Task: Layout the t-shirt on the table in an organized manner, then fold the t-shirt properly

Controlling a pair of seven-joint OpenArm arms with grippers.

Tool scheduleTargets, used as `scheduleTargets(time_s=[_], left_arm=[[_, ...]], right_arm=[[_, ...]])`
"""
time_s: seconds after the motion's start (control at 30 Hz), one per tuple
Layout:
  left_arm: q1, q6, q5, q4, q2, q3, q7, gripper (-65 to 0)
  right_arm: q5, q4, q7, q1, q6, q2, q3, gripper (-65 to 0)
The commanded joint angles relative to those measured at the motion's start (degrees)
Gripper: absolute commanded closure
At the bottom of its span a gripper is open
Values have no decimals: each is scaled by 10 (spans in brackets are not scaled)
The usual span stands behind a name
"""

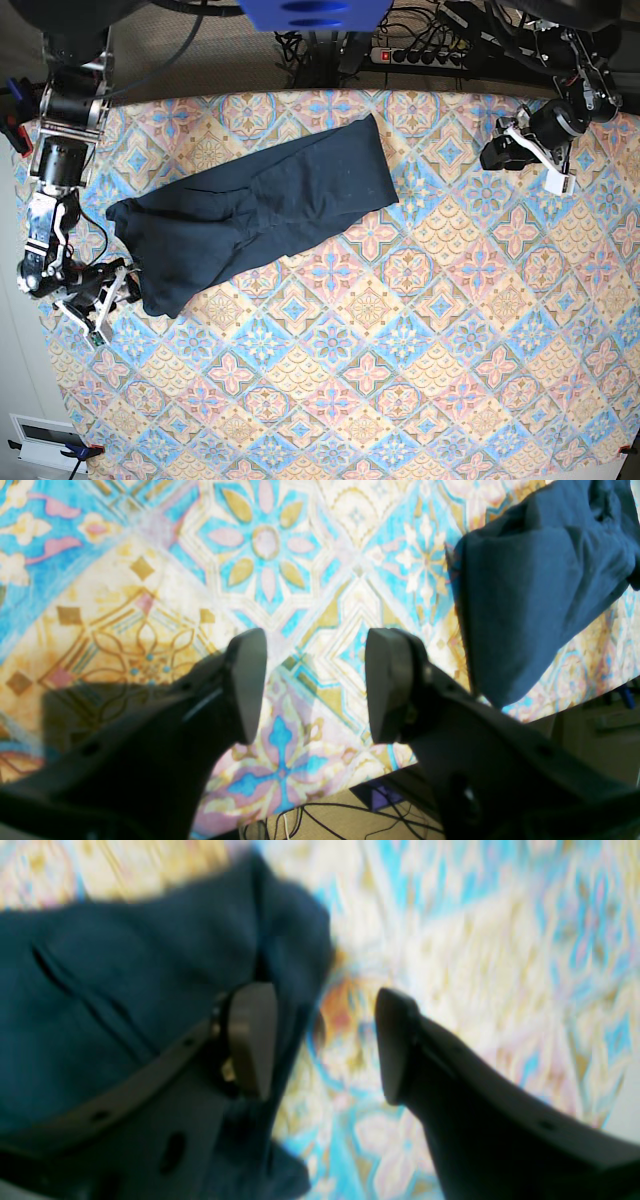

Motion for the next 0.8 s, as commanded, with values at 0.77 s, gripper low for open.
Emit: scheduleTargets(time_s=[0.77], left_arm=[[-5,-3,-12,10,-6,-2,-8,-315]], right_arm=[[82,-77,-2,20,1,10,70,-327]])
